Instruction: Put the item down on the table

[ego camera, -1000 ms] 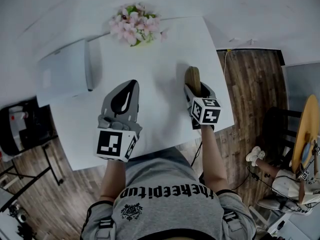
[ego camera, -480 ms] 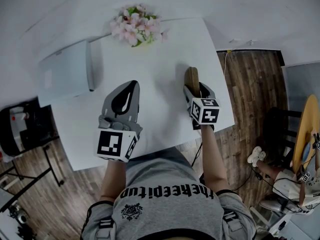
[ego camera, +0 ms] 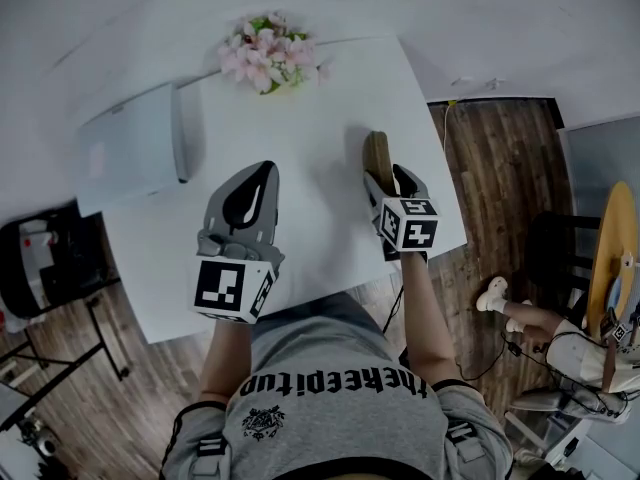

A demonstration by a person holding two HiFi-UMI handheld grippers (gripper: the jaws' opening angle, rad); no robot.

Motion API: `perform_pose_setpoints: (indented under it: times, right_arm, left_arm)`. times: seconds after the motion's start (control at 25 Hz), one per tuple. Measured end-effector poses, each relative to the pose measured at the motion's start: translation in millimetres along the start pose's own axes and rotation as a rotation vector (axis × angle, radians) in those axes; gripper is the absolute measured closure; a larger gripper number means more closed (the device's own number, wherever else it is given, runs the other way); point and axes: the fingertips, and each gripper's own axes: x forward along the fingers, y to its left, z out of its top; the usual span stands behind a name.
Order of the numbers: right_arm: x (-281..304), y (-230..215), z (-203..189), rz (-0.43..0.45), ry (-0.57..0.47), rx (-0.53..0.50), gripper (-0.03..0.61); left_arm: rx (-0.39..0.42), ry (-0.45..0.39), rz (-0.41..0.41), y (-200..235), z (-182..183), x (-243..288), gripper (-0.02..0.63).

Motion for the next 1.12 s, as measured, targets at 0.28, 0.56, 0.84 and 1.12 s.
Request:
perform_pose_setpoints:
  times: [0.28,0.56,0.84,1.12]
  right_arm:
    - [-20,12,7,0.013,-0.052,-0.038,0.385]
    - [-45,14,16,-0.010,-0.130,-0.043,0.553]
    - [-72,18,25,-0.022,-0.202,-0.048,0.577]
    - [-106,26,30,-0.033,-0.268,-0.054,0.577]
  left_arm:
    - [0.010,-0.018,-0.014,-8,5,-8,0.595]
    - [0.022,-0.037,-0.025,-18,11,-19,0.595]
    - [0.032,-0.059,-0.036,-28,14,-30,0.595]
    - [0.049,-0.087,-0.056,-42,18,-44,0.595]
